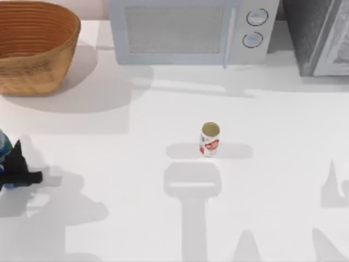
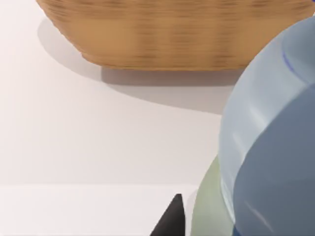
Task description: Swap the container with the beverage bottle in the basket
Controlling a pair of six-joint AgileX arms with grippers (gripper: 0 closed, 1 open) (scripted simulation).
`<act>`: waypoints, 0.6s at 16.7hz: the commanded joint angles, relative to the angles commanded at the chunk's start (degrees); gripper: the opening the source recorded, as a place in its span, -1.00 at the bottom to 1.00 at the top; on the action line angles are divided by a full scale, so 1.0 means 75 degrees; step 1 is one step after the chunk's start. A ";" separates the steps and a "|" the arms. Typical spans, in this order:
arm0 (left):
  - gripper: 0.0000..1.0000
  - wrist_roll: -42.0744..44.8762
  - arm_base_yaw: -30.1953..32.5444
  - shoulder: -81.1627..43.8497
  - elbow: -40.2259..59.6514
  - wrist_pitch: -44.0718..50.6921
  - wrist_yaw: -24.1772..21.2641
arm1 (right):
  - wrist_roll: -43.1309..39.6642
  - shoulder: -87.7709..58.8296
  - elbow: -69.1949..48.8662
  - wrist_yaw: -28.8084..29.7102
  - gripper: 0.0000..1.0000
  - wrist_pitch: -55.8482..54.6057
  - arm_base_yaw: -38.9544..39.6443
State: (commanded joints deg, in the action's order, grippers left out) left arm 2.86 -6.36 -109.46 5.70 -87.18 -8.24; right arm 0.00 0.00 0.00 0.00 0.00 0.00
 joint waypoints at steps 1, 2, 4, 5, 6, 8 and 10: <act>-1.00 0.0000 0.0000 0.0000 0.0000 0.0000 0.0000 | 0.0000 0.0000 0.0000 0.0000 1.00 0.0000 0.0000; -1.00 0.0000 0.0000 0.0000 0.0000 0.0000 0.0000 | 0.0000 0.0000 0.0000 0.0000 1.00 0.0000 0.0000; -1.00 0.0009 0.0001 -0.0002 -0.0011 0.0002 0.0001 | 0.0000 0.0000 0.0000 0.0000 1.00 0.0000 0.0000; -1.00 0.0009 -0.0001 -0.0001 -0.0010 0.0004 0.0002 | 0.0000 0.0000 0.0000 0.0000 1.00 0.0000 0.0000; -1.00 0.0001 -0.0041 0.0025 0.0025 0.0083 0.0021 | 0.0000 0.0000 0.0000 0.0000 1.00 0.0000 0.0000; -1.00 -0.0022 -0.0222 0.0207 0.0265 0.0462 0.0105 | 0.0000 0.0000 0.0000 0.0000 1.00 0.0000 0.0000; -1.00 -0.0043 -0.0495 0.0557 0.0749 0.1057 0.0226 | 0.0000 0.0000 0.0000 0.0000 1.00 0.0000 0.0000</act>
State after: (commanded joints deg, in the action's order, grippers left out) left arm 2.54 -10.07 -105.28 11.31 -79.25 -6.54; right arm 0.00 0.00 0.00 0.00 0.00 0.00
